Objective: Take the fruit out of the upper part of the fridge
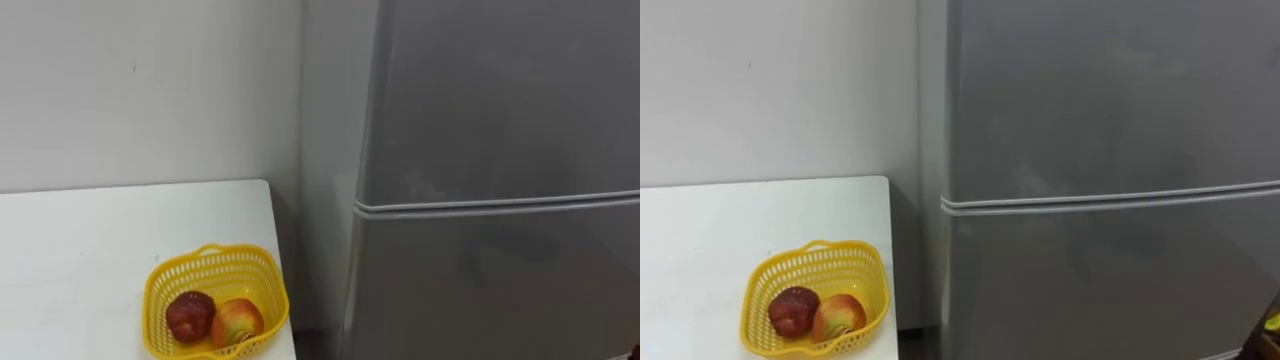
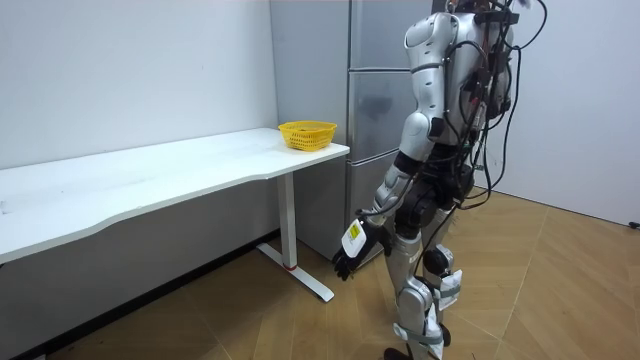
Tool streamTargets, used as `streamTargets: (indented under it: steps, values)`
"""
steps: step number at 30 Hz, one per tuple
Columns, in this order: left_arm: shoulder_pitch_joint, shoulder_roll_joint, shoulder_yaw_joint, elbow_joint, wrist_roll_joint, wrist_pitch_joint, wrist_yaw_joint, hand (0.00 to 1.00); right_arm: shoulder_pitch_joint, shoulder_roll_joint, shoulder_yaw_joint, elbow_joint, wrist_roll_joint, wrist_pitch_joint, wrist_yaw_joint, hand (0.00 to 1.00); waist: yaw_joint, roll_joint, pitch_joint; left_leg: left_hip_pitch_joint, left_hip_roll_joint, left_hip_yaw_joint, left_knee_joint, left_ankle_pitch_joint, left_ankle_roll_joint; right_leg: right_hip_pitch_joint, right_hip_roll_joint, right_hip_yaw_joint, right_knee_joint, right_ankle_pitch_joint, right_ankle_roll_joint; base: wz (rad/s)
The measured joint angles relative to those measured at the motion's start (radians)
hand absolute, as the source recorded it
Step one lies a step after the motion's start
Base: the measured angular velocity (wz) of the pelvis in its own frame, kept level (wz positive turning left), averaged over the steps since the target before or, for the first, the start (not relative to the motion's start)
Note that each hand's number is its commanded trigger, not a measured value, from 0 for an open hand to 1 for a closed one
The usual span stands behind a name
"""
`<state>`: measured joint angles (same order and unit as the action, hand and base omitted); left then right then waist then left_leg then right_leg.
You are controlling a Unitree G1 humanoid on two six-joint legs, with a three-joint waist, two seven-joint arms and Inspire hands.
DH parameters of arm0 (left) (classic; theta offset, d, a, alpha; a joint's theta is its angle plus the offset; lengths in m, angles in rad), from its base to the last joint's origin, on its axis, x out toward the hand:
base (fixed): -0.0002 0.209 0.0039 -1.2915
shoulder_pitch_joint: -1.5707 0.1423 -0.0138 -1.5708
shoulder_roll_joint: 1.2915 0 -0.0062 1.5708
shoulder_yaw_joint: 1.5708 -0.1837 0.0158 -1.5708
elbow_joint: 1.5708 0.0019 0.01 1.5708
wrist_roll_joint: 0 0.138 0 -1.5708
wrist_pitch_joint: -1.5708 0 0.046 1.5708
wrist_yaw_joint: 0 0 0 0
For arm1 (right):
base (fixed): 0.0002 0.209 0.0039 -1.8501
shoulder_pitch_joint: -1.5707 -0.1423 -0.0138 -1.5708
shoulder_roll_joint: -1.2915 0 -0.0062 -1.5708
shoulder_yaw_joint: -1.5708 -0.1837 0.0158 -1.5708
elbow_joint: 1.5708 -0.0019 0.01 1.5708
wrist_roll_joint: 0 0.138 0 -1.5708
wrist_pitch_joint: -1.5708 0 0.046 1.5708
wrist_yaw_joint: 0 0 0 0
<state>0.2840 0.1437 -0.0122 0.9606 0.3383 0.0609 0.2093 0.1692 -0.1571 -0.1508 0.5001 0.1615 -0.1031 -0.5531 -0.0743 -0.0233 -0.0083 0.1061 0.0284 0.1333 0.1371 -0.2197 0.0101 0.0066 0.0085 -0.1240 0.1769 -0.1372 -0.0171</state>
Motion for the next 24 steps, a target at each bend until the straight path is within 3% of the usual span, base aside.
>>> streamTargets:
  steps: [5,10,13,15,18,20,24]
  values:
    - [-0.009,-0.002,0.01,0.004,0.006,0.001,0.003,0.0,-0.006,0.013,0.014,0.32,0.032,0.02,0.047,0.0,0.004,-0.003,0.0024,0.009,-0.005,-0.017,-0.001,0.0,0.0,0.02,-0.005,-0.005,-0.009,-0.006,0.005,0.12]
    - [0.0,-0.008,0.044,0.005,0.018,0.01,-0.016,0.0,-0.002,0.015,0.015,0.485,0.034,0.051,0.119,0.0,0.01,-0.001,0.0064,0.007,-0.005,-0.017,-0.001,0.0,0.0,0.016,-0.005,-0.001,-0.008,-0.009,0.006,-0.01]
    - [0.0,-0.012,0.05,0.011,0.03,0.027,-0.028,0.0,-0.007,0.015,0.018,0.595,0.022,0.064,0.196,0.0,0.011,-0.005,0.0063,0.012,-0.005,-0.028,-0.001,0.0,0.0,0.033,-0.004,-0.012,-0.022,-0.009,0.006,0.12]
    - [0.001,-0.015,0.048,0.015,0.075,0.051,-0.034,0.0,-0.014,0.015,0.062,0.681,0.008,0.101,0.265,0.0,0.028,-0.015,0.0085,0.019,-0.004,-0.028,-0.001,0.0,0.0,0.043,-0.004,-0.017,-0.026,-0.008,0.005,0.02]
    - [-0.003,-0.016,0.049,0.02,0.093,0.071,-0.044,0.0,-0.017,0.018,0.095,0.725,-0.038,0.126,0.323,0.0,0.04,-0.015,0.0116,0.025,-0.005,-0.028,-0.001,0.0,0.0,0.046,-0.005,-0.016,-0.027,-0.012,0.005,0.01]
    - [-0.011,-0.016,0.049,0.042,0.092,0.076,-0.044,0.0,-0.022,0.029,0.109,0.74,-0.052,0.128,0.357,0.0,0.051,-0.014,0.0162,0.026,-0.005,-0.028,-0.001,0.0,0.0,0.045,-0.006,-0.016,-0.027,-0.012,0.005,0.0]
    - [-0.013,-0.022,0.047,0.055,0.093,0.084,-0.043,0.0,-0.035,0.044,0.123,0.74,-0.059,0.126,0.394,0.0,0.052,-0.017,0.0169,0.026,-0.005,-0.029,-0.001,0.0,0.0,0.045,-0.005,-0.016,-0.027,-0.012,0.005,0.01]
